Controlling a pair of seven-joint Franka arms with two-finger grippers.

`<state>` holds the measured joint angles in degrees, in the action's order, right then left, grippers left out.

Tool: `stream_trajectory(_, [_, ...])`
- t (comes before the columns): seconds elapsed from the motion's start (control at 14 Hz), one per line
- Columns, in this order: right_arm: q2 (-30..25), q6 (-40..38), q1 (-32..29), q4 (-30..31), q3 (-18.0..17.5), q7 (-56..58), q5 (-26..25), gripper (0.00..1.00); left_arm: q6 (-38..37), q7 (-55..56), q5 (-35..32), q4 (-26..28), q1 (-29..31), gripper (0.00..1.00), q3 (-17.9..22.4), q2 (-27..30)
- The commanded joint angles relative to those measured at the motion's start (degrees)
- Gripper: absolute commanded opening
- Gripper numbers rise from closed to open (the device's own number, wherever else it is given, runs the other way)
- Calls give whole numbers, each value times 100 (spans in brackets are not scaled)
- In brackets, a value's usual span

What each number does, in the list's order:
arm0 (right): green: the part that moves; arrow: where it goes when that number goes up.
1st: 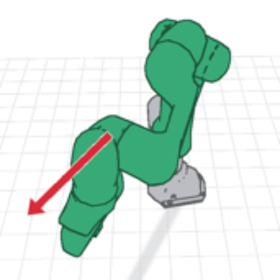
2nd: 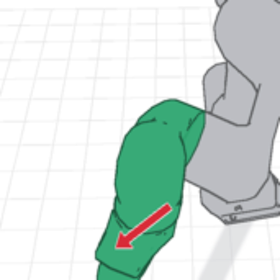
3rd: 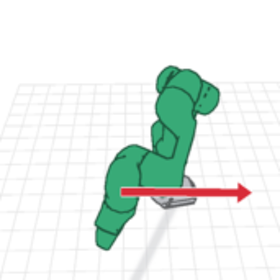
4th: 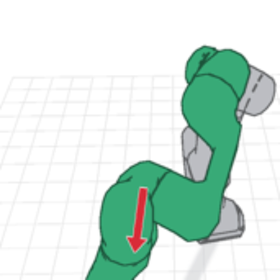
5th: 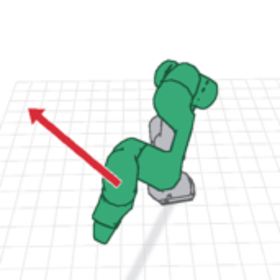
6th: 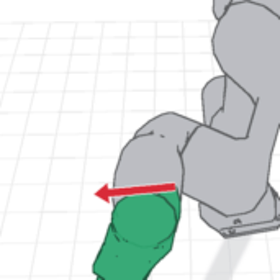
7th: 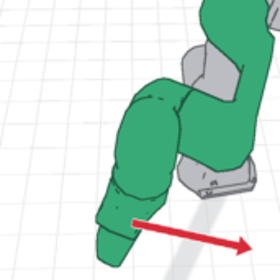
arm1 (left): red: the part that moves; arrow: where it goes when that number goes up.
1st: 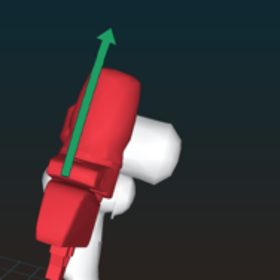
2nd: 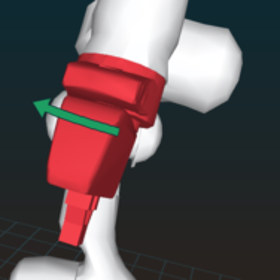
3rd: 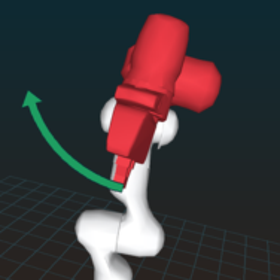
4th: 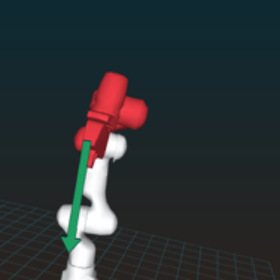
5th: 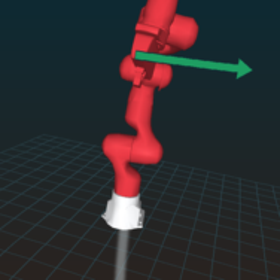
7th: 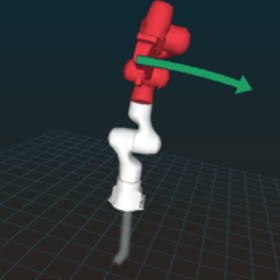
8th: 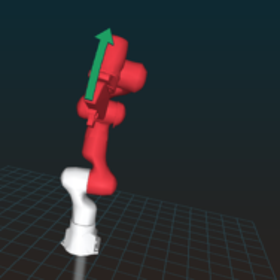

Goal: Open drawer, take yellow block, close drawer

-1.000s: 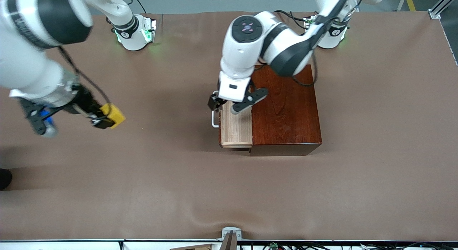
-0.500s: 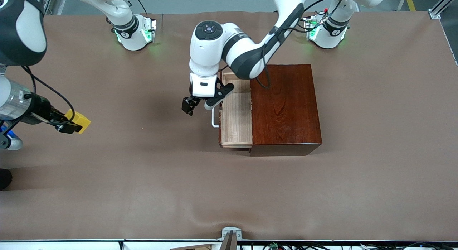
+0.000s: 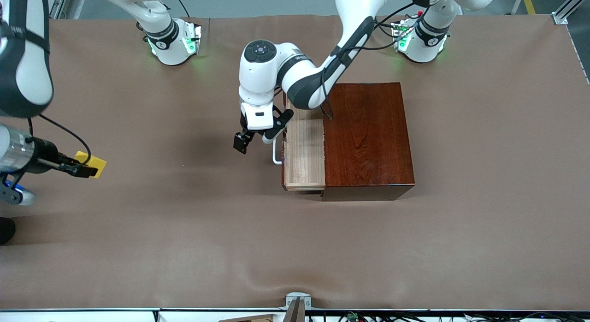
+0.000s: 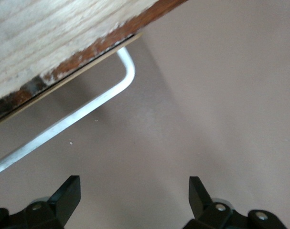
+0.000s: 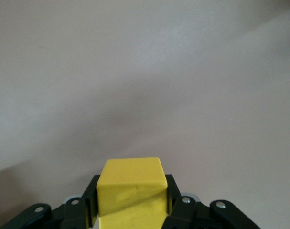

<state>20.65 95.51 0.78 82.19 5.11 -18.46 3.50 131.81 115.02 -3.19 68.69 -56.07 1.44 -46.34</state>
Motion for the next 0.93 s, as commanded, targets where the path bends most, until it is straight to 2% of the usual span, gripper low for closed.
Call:
stream_trajectory(0.0, [254, 178, -131, 122, -107, 490, -261, 0, 38, 441, -120, -172, -97, 100, 128, -199])
stream_trajectory(0.36, [817, 635, -465, 122, -115, 1783, -271, 0, -410, 460, -120, -162, -88, 100, 154, -279])
stream_trajectory(0.5, [923, 723, -509, 235, -115, 1811, -271, 0, -621, 451, -112, -162, -88, 100, 198, -270])
stream_trajectory(0.86, [880, 1697, -562, 1263, -115, 1987, -306, 0, -1016, 433, -112, -171, -62, 100, 312, -208])
